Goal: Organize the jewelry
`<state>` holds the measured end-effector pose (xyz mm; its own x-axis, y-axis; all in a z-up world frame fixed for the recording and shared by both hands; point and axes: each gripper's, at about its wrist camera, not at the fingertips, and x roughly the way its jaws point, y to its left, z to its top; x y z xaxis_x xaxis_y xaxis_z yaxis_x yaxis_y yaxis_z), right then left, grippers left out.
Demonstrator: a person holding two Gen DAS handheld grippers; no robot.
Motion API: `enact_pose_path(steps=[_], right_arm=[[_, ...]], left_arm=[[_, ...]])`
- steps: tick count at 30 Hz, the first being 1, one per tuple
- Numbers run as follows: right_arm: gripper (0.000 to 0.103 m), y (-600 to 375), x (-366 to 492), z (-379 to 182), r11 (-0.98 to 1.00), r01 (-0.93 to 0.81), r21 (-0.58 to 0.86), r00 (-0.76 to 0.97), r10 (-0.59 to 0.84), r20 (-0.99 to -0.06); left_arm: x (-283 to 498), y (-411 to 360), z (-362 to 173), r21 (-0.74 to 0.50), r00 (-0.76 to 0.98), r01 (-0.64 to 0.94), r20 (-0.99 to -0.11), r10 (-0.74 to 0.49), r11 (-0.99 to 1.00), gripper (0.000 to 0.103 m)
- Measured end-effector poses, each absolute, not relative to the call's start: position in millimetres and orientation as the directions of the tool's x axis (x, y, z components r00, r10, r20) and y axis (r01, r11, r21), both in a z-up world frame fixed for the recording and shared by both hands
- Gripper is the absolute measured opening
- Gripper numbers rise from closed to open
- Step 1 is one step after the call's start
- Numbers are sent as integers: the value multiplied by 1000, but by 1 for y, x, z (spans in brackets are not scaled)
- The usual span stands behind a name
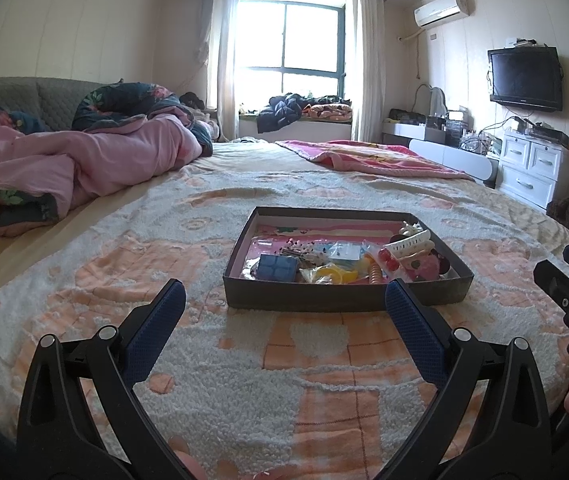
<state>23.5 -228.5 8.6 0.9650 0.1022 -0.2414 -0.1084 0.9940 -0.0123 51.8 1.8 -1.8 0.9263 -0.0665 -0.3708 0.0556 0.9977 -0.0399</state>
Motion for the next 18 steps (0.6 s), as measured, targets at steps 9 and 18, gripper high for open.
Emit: enact_pose_path(steps=[9,18], right_arm=[[96,-239,30,9,994,-101,38,958,108,-267],[96,-366,176,11,955,293,47,770,-206,-604]], left_arm=[[56,7,-5,-66,913,56,-400,-78,996,92],[159,119,-7,-127,771,-258,-625,124,958,92]])
